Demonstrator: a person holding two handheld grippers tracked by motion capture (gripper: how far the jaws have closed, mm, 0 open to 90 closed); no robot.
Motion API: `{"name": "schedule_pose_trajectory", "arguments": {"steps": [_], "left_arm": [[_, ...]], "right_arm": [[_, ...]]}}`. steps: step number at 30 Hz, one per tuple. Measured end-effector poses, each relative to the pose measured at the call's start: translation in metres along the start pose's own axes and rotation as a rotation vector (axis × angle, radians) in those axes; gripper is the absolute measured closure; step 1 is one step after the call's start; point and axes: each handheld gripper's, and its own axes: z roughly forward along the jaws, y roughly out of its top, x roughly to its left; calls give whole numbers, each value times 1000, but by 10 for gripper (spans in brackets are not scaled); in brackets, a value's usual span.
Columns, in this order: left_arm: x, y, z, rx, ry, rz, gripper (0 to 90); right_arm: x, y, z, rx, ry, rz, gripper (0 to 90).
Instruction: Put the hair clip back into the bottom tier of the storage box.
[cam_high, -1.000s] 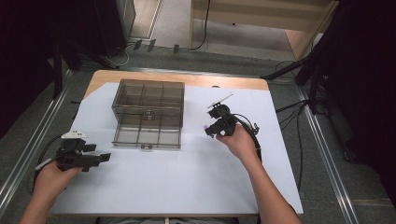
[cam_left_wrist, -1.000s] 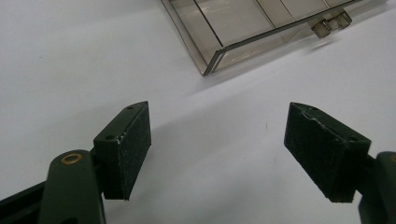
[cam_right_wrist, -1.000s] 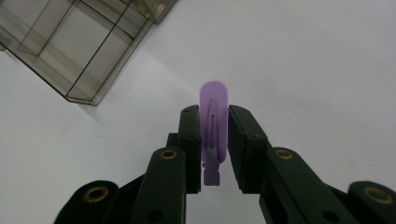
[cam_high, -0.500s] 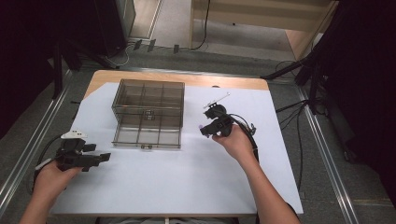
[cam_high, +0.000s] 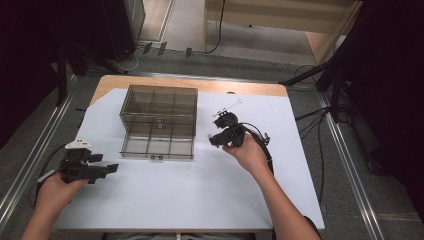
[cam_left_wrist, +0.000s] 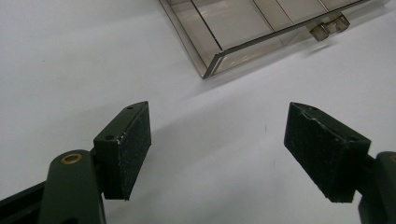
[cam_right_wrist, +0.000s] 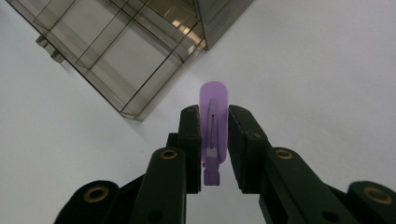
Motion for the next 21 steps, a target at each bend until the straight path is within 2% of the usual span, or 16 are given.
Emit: {"name": "schedule_pose_trajectory", "arguments": {"steps": [4, 21], "left_arm": [[0, 0, 0, -1, 0, 1, 238], [-2, -1, 1, 8, -5, 5, 237]], "right_arm": [[4, 2, 2, 3, 6, -19, 771], [17, 9, 10, -8, 41, -40, 771]]}}
